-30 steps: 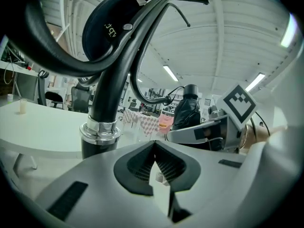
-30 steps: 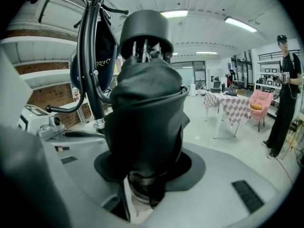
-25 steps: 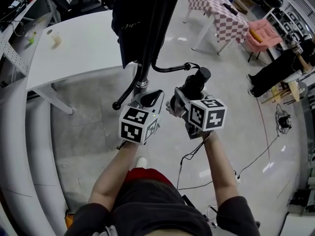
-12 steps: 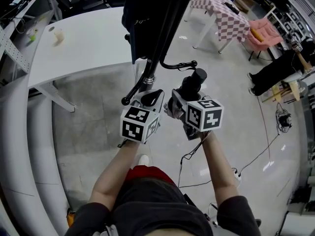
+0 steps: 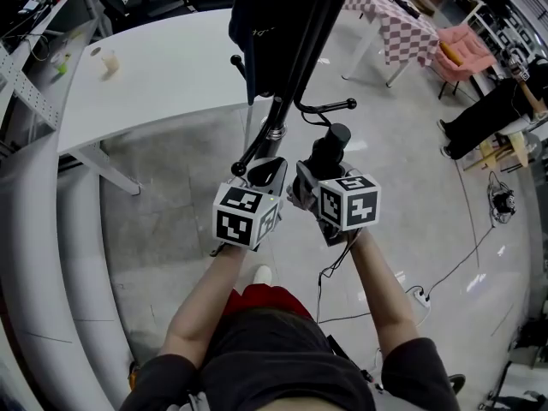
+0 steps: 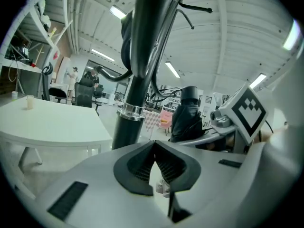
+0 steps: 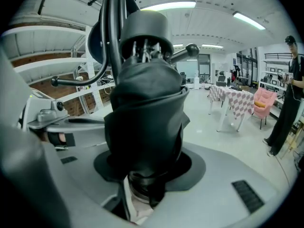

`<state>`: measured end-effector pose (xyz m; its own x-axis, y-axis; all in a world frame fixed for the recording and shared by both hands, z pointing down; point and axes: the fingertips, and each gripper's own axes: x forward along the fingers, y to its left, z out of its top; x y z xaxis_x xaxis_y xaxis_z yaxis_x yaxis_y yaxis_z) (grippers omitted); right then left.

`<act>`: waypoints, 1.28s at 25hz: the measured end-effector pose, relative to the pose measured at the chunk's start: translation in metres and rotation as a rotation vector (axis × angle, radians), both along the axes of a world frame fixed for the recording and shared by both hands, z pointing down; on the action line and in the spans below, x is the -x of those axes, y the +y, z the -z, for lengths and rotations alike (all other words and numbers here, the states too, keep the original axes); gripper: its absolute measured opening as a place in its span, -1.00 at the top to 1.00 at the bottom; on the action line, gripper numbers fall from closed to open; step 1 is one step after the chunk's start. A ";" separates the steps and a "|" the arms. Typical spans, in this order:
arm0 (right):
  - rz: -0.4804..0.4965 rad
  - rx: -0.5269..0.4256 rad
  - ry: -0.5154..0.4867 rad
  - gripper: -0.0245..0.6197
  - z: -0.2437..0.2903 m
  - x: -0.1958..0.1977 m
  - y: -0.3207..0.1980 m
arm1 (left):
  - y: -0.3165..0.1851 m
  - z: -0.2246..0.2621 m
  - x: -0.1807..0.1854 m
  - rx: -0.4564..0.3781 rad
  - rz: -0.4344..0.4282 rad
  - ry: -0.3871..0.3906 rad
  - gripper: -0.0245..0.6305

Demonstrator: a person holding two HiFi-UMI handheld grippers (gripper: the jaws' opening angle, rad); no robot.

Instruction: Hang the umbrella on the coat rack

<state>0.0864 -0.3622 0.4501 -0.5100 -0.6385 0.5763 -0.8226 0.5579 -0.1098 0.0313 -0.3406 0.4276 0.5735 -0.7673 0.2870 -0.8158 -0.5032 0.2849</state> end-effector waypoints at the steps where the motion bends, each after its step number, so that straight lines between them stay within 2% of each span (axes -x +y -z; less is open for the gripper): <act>1: -0.001 0.004 0.001 0.33 -0.002 0.001 0.002 | 0.001 -0.001 0.002 0.003 0.000 -0.002 0.89; 19: -0.023 0.066 0.023 0.33 -0.037 0.018 0.019 | 0.015 -0.025 0.022 0.061 -0.011 -0.027 0.89; 32: -0.032 0.106 0.015 0.33 -0.060 0.025 0.022 | 0.013 -0.038 0.025 0.076 -0.002 -0.076 0.89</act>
<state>0.0613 -0.3397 0.5106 -0.4810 -0.5892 0.6492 -0.8418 0.5173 -0.1541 0.0059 -0.3279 0.4654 0.5497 -0.7402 0.3871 -0.8353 -0.4843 0.2601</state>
